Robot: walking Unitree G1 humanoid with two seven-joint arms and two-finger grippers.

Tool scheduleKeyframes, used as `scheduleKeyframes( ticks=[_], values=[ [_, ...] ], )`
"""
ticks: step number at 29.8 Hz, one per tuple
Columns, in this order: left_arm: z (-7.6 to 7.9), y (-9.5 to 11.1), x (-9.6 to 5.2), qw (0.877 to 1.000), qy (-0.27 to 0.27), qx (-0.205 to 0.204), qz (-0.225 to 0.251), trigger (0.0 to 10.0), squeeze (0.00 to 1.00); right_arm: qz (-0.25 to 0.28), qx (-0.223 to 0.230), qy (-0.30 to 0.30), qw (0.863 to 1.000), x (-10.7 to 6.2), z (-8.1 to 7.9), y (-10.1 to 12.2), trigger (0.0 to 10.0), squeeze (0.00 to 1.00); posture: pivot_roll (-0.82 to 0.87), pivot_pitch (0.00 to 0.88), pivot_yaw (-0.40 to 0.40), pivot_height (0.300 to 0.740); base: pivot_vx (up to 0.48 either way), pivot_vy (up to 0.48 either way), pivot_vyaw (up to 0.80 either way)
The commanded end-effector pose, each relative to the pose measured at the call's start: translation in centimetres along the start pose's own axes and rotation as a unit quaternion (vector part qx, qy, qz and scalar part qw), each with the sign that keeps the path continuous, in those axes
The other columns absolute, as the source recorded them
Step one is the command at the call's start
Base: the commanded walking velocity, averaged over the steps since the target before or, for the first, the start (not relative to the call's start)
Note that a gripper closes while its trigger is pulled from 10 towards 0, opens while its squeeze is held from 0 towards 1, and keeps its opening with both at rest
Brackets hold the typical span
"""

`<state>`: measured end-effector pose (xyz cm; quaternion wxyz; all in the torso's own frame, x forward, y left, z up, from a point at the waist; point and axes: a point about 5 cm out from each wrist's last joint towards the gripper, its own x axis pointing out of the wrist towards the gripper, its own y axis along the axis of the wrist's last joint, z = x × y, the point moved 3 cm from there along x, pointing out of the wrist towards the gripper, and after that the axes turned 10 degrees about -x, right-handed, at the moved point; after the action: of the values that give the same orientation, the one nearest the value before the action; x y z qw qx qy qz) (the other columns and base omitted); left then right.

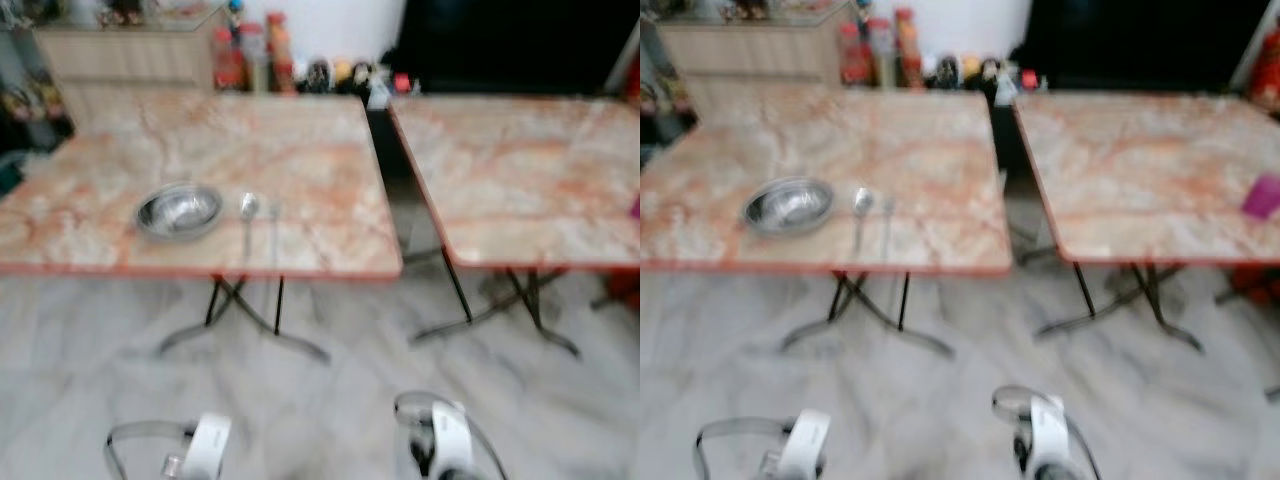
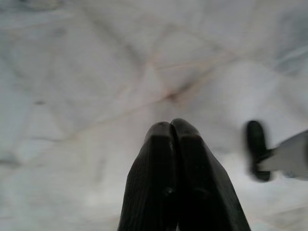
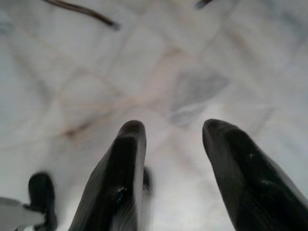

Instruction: Setting the table

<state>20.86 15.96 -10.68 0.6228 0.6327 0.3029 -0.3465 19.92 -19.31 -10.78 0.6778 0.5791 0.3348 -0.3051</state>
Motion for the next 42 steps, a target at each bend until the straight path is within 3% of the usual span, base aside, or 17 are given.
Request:
scheduleKeyframes(
  ticks=[1, 42],
  values=[
    [-1.34, -0.56, -0.19, 1.0, 0.015, 0.0, -0.011, 10.0, 0.0, 0.019, 0.004, 0.008, 1.0, 0.25, -0.86, 1.28, 10.0, 0.0, -0.03, 0.0, -0.042, 0.74, 0.0, -0.412, 0.0],
    [-1.2, -0.78, -0.21, 1.0, 0.011, 0.003, -0.014, 10.0, 0.0, 0.014, 0.007, 0.006, 1.0, 0.16, -0.91, 0.78, 10.0, 0.0, -0.05, 0.0, -0.032, 0.74, 0.0, -0.415, 0.0]
  ],
)
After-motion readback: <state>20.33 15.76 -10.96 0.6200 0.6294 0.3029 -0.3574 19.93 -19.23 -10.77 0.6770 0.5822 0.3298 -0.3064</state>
